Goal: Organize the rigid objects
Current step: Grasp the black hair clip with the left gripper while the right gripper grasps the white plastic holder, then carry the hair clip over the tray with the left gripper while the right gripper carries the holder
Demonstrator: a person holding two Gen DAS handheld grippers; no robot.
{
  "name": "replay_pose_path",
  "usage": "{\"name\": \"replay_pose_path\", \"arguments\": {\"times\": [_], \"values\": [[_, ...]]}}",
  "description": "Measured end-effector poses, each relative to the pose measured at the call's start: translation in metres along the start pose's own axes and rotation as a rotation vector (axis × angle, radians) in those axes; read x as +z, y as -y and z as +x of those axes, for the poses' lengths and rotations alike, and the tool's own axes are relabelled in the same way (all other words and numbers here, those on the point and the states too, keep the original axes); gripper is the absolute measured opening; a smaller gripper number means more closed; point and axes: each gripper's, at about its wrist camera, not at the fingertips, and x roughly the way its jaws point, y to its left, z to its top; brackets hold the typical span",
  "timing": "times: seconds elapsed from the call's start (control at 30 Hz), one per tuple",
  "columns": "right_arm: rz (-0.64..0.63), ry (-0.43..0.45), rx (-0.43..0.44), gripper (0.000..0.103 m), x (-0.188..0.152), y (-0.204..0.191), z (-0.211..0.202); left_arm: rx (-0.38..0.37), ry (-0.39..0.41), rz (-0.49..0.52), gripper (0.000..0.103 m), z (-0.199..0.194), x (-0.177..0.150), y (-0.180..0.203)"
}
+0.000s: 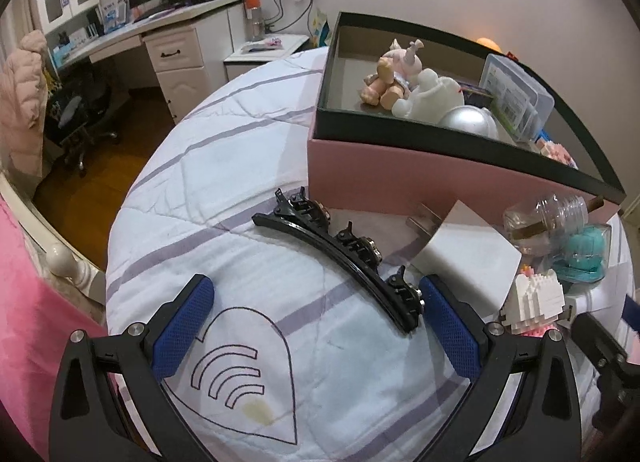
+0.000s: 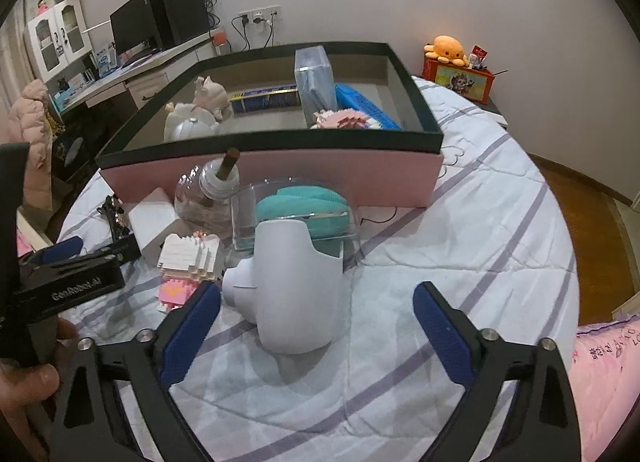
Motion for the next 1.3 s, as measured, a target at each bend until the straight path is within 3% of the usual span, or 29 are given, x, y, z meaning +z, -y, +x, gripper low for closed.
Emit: {"name": "replay_pose_path", "arguments": {"times": [0.07,0.13,0.27,0.33,0.37,0.83,1.3], "values": [[0.006,-0.002,0.023,0.089,-0.001,0.000,0.003,-0.007,0.015,-0.005,0.095,-0.002,0.002,-0.005],[-0.003,0.004,0.039,0.082,-0.002,-0.003,0.004,-0.006,0.033,-0.008,0.075,-0.004,0.004,-0.008],[-0.011,0.009,0.079,0.063,-0.003,-0.008,0.002,-0.046,0.052,-0.024,0.045,-0.007,0.006,-0.020],[-0.007,0.010,0.080,0.062,-0.004,-0.009,0.001,-0.074,0.053,-0.042,0.023,-0.008,0.007,-0.028],[0.000,0.010,0.087,0.062,-0.005,-0.008,0.001,-0.083,0.054,-0.049,0.019,-0.009,0.007,-0.033],[0.053,0.013,0.128,0.058,-0.014,0.002,-0.019,-0.117,0.099,-0.028,0.016,-0.034,-0.005,-0.038],[0.063,0.078,0.146,0.058,-0.015,0.009,-0.062,-0.157,0.221,0.034,0.016,-0.103,-0.003,-0.021]]}}
